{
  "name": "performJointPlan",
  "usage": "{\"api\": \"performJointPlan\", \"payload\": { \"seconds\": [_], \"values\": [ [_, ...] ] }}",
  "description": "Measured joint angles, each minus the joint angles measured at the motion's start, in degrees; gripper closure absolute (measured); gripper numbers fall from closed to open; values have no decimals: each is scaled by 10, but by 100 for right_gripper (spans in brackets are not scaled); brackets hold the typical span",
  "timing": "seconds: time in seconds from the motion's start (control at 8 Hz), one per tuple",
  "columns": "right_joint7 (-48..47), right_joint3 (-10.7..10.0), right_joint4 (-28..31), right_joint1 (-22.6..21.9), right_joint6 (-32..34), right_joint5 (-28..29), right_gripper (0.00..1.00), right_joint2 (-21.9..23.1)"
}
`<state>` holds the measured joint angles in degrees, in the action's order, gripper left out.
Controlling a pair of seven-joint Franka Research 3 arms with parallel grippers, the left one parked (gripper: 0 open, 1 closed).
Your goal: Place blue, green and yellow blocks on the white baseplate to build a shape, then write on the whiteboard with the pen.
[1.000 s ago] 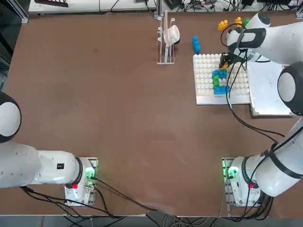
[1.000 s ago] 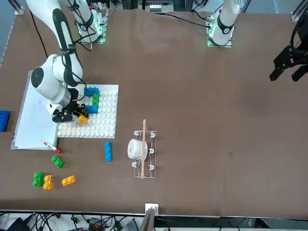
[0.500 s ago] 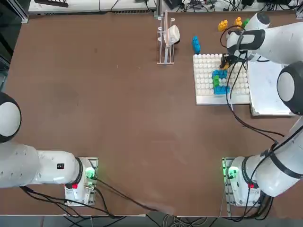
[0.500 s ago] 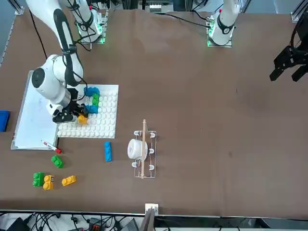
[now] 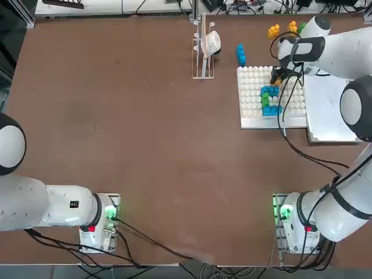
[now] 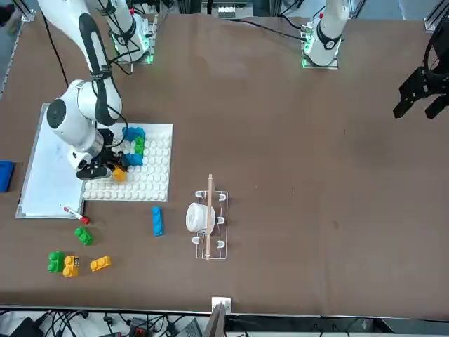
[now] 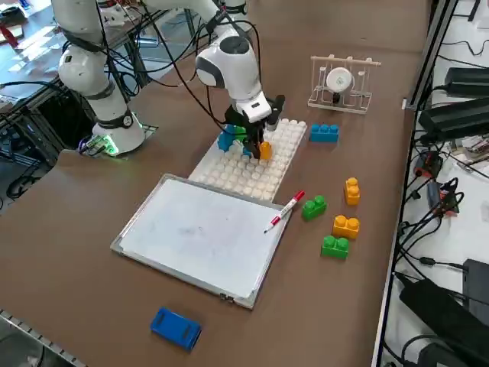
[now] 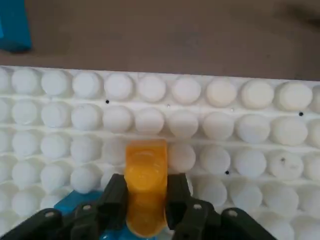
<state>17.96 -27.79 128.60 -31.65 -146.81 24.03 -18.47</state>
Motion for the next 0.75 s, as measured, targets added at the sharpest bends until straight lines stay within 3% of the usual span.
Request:
{"api": "performJointPlan", "payload": {
  "seconds": [0.75],
  "values": [
    [-8, 0, -12, -3, 5, -4, 59, -12]
  ]
}}
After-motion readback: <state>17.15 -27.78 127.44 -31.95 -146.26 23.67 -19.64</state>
